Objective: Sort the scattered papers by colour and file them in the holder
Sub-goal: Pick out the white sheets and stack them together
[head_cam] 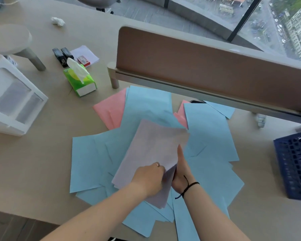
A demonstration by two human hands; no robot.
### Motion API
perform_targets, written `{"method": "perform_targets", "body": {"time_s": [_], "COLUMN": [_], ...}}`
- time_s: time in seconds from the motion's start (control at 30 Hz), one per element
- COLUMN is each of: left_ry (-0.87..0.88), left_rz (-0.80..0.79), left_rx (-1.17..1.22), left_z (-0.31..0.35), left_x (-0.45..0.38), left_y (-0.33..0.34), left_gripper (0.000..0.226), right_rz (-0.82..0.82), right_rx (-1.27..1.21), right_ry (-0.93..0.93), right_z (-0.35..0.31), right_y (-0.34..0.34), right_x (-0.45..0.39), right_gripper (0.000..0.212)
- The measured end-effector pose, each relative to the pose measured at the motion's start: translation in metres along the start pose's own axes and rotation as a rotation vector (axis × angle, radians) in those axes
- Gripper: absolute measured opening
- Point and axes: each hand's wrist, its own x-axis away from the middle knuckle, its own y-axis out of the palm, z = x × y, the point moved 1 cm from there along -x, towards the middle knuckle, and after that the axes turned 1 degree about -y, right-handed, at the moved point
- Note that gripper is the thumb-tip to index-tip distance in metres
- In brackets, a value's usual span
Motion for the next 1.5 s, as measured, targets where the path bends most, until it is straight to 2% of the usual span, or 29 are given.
{"method": "perform_targets", "body": {"time_s": [0.1,0.17,0.23,0.33,0.37,0.43,0.53,0.67,0.77,0.83,0.93,1.03,1.13,1.23,1.33,1.43,1.5], "left_ry": [-0.042,-0.064,-0.147,-0.421,-0.480,-0.399,-0.132,-0.065,-0.057,-0.016,-0.011,-0.076,-0.078,-0.022,0.031,0.099,0.112], "left_rz": [-0.200,-0.290,-0.202,0.140,0.174,0.126,0.044,0.218,0.347,0.343,0.348,0.415,0.430,0.489,0.507,0.497,0.524], "left_rx": [0.118,0.213,0.350,0.650,0.796,1.123,1.267,1.437,1.309,1.204,1.182,1.201,1.215,1.238,1.201,1.210,1.243], "left_z": [0.003,-0.005,-0.024,-0.060,-0.068,-0.082,-0.077,-0.055,-0.040,-0.034,-0.030,-0.026,-0.014,-0.005,-0.013,-0.022,-0.021], "left_x": [0.010,0.014,0.012,0.002,0.001,-0.004,-0.004,-0.002,0.005,0.007,0.008,0.009,0.008,0.013,0.022,0.031,0.034], "left_y": [-0.006,-0.013,-0.016,-0.025,-0.030,-0.033,-0.054,-0.080,-0.087,-0.083,-0.076,-0.077,-0.085,-0.097,-0.104,-0.106,-0.110], "left_gripper": [0.052,0.060,0.065,0.075,0.082,0.090,0.070,0.045,0.033,0.028,0.030,0.036,0.029,0.028,0.024,0.042,0.046], "right_rz": [0.120,0.208,0.164,0.066,0.009,-0.128,-0.251,-0.211,-0.164,-0.135,-0.053,-0.007,0.031,0.018,-0.034,-0.094,-0.119], "right_rx": [0.141,0.286,0.339,0.423,0.439,0.456,0.480,0.493,0.488,0.531,0.484,0.423,0.363,0.322,0.308,0.308,0.266], "right_ry": [-0.003,-0.019,-0.029,-0.136,-0.188,-0.262,-0.356,-0.458,-0.563,-0.614,-0.627,-0.646,-0.670,-0.733,-0.756,-0.760,-0.792], "right_z": [0.005,0.004,-0.005,-0.024,-0.029,-0.040,-0.056,-0.069,-0.074,-0.071,-0.064,-0.063,-0.063,-0.071,-0.076,-0.073,-0.071], "right_y": [-0.009,-0.014,-0.017,-0.025,-0.028,-0.034,-0.044,-0.048,-0.044,-0.038,-0.032,-0.032,-0.029,-0.026,-0.033,-0.035,-0.030], "right_x": [-0.006,-0.007,0.002,0.024,0.032,0.051,0.069,0.077,0.082,0.083,0.082,0.080,0.081,0.086,0.093,0.099,0.102], "right_gripper": [0.050,0.036,0.023,0.023,0.022,0.020,0.019,0.011,0.020,0.031,0.045,0.039,0.037,0.040,0.032,0.029,0.027]}}
